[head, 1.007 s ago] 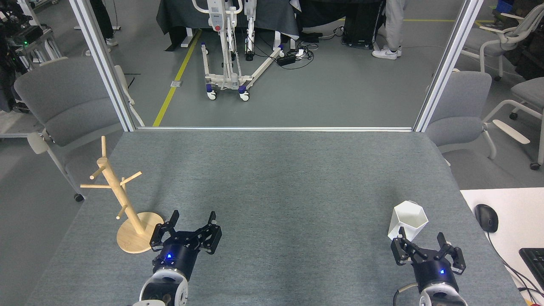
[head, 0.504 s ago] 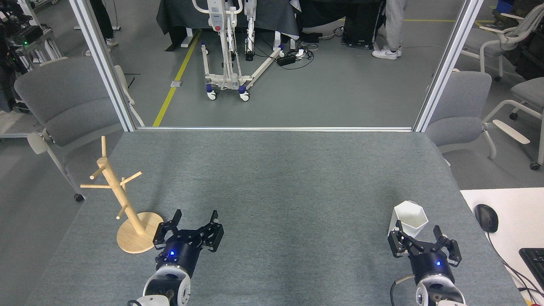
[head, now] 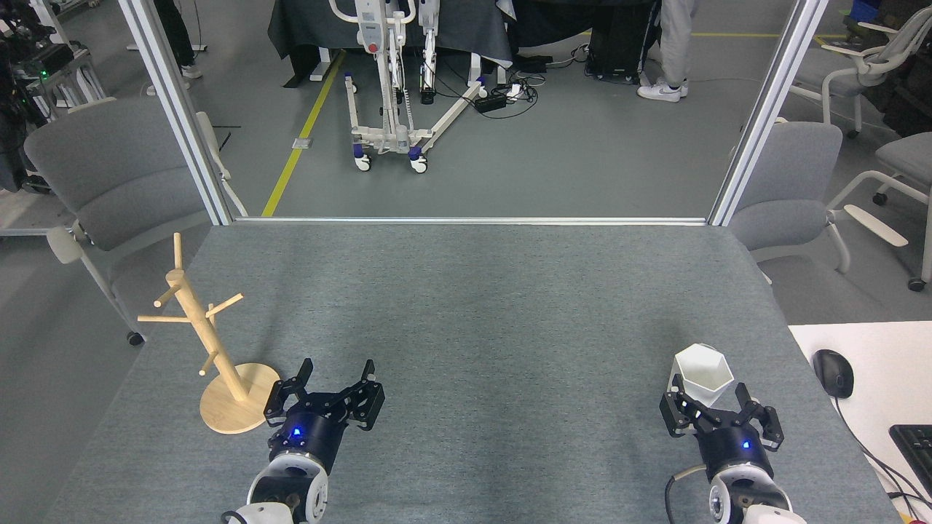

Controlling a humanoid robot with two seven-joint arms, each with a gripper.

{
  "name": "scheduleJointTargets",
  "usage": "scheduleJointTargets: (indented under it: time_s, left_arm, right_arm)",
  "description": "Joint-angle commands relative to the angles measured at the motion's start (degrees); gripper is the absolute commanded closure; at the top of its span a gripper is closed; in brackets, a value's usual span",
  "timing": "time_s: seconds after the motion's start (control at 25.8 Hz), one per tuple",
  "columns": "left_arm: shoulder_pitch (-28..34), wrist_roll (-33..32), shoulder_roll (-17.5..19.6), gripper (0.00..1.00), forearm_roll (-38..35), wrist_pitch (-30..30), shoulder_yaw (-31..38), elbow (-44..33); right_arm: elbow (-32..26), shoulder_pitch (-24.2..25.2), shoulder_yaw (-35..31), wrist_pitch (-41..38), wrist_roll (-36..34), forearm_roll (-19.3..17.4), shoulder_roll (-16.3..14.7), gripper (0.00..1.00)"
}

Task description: Hang cup on storage rack

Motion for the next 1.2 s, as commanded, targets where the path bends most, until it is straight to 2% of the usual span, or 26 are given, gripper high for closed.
scheduleJointTargets:
  time_s: [0.0,0.85,1.16]
  left_arm:
    - [-0.14,-0.01,0.06,0.01,0.0,0.0,0.0,0.1]
    - [-1.28,-0.09,0.06,0.01,0.0,1.59,0.0,1.24]
    - [-1.28,-0.09,0.06,0.01,0.09,1.59,0.0,1.68]
  right_arm:
    - [0.96,-0.67,0.01,-0.02,0.03,0.05,-0.44,0.0]
    - [5.62,-3.66,0.01,-0.02,0.03,0.05,-1.23,0.0]
    - [8.87,-6.56,1.68,0.5,0.03,0.05,-1.23,0.0]
